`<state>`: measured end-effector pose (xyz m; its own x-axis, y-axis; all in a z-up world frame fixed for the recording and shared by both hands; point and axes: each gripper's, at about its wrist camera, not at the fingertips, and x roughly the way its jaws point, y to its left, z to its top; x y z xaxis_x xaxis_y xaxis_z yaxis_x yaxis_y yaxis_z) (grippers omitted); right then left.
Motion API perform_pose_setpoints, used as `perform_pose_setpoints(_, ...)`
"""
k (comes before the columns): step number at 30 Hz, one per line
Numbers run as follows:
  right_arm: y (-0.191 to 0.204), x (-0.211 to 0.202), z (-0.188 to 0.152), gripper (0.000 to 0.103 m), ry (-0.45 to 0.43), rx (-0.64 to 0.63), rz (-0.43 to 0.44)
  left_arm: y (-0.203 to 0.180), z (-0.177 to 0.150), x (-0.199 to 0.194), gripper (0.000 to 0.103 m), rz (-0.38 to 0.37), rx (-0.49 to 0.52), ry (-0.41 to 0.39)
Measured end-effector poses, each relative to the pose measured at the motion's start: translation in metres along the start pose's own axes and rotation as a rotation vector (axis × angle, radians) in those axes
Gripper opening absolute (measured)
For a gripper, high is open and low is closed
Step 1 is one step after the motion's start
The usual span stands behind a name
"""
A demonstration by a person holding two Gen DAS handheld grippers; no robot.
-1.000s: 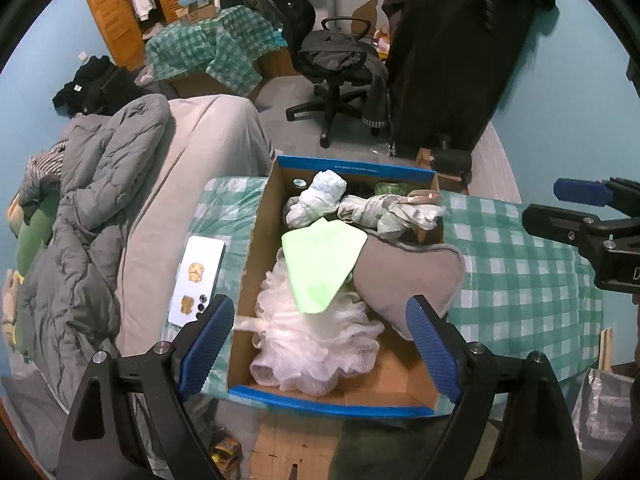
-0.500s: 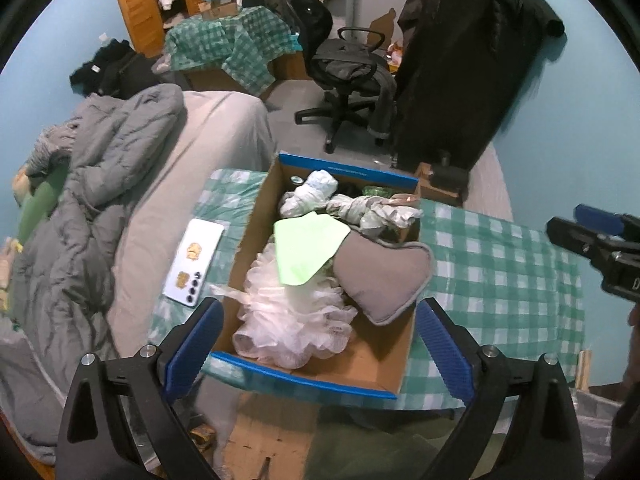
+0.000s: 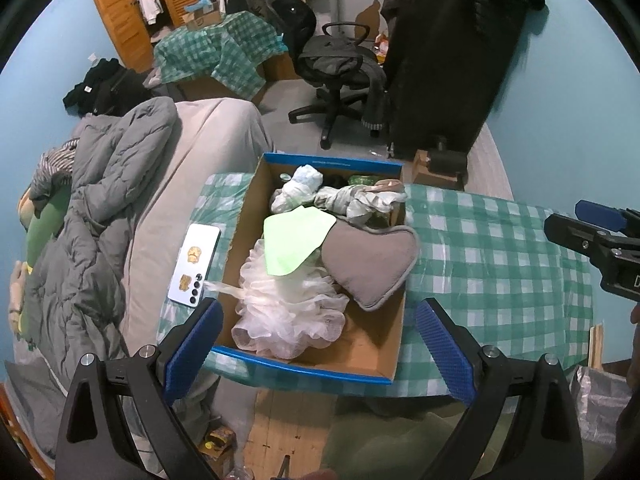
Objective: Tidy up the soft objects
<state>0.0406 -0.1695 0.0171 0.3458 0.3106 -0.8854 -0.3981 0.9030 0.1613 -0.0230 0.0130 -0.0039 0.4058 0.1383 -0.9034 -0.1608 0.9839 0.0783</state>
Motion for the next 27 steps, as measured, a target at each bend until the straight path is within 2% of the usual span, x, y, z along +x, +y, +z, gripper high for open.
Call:
perform_pose_setpoints(8,0.001,-0.006,-0.001,0.079,-0.012,0.004,-0.007,-0.003,0.004,0.002,0.098,0.012,0.026,0.002)
perform_pose_setpoints(27,0.004,-0.012,0.009,0.079,-0.018,-0.018,0.003,-0.001,0.008,0.003,0.098,0.020,0.019,0.015)
